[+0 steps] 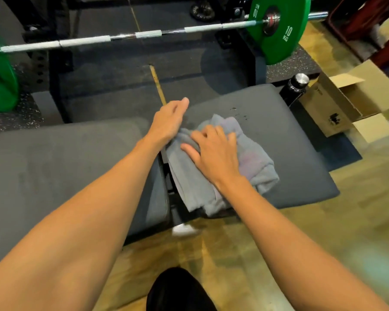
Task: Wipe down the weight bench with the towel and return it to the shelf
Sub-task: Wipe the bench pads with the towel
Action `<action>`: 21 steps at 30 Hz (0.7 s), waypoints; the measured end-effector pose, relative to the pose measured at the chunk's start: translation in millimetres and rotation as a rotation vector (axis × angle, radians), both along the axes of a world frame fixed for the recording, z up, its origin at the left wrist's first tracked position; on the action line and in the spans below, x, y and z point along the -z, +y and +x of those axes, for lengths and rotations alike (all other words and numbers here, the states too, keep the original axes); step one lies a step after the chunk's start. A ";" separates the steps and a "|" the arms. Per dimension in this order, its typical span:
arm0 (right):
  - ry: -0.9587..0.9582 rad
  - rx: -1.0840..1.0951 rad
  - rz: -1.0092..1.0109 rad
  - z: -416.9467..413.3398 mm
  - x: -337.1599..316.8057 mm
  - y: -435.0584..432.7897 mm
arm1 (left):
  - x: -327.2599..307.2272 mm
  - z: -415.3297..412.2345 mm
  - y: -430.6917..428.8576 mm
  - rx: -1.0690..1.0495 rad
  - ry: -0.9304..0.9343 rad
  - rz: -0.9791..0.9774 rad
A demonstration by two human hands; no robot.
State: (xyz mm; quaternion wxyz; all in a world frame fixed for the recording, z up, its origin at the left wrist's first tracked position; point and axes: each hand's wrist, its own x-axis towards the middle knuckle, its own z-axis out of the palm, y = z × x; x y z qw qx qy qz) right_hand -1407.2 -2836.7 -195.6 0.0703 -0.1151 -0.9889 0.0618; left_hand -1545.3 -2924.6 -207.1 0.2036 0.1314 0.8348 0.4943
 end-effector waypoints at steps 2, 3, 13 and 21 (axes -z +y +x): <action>0.022 0.027 -0.009 48.5 -0.7 -5.5 | 0.3 10.1 11.5 0.114 0.164 -0.154; 0.040 0.031 -0.013 68.5 -0.3 -6.0 | -0.4 14.3 17.6 0.145 0.217 -0.210; 0.174 0.103 -0.096 -45.3 9.7 63.9 | 22.8 -6.1 36.0 0.091 0.076 -0.119; 0.113 0.109 -0.068 -96.0 2.8 81.3 | 12.7 0.1 36.9 -0.001 0.023 -0.009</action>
